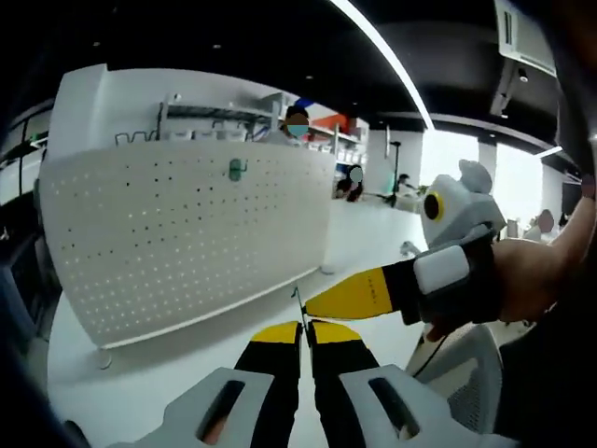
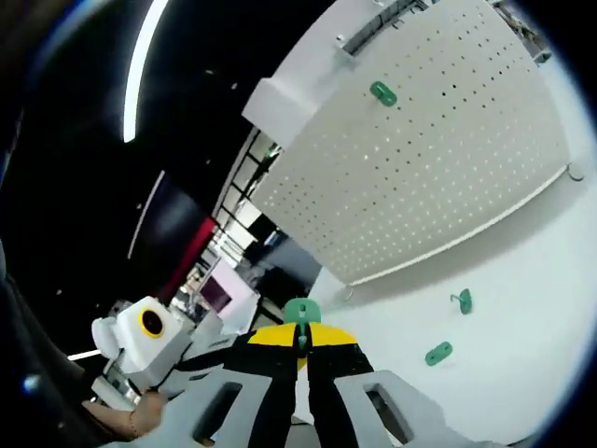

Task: Insert the hook assembly into the mounting plate slot until the hook locks in place.

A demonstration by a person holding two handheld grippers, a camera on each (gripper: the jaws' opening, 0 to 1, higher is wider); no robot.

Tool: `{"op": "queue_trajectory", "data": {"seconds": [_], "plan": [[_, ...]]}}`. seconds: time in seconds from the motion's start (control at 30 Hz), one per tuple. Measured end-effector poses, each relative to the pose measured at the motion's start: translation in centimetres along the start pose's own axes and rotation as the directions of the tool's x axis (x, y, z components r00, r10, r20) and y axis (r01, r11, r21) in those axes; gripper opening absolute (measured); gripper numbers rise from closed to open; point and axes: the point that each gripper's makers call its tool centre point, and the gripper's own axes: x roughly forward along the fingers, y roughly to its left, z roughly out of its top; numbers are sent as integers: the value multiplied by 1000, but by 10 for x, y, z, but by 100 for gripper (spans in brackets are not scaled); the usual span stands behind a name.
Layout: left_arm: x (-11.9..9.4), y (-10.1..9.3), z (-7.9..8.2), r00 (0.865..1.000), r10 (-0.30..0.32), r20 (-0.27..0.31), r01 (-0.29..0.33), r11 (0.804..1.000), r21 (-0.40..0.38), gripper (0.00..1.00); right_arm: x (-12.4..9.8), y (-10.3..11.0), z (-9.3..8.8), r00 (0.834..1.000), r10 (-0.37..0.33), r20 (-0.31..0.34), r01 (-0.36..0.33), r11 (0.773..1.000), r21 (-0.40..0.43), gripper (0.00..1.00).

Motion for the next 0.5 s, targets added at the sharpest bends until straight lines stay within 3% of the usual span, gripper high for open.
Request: {"op": "queue_trajectory", "data": {"seconds": [0.2, 0.3, 0.4, 0.5], "plan": [[3, -1, -5, 999, -10, -44, 12, 1000, 28, 5, 1, -2, -1, 1000, -18, -18, 17, 998, -64, 0], [4, -1, -7, 998, -18, -57, 19, 1000, 11, 8, 1, -3, -1, 999, -33, -26, 29, 988, -155, 0], [4, 2, -8, 998, -14, -64, 13, 1000, -20, 20, 0, -3, 0, 999, -43, -26, 37, 979, -199, 0], [7, 1, -17, 994, -30, -104, 24, 998, -65, 34, -2, -8, 4, 997, -72, -18, 64, 957, -282, 0]]}}
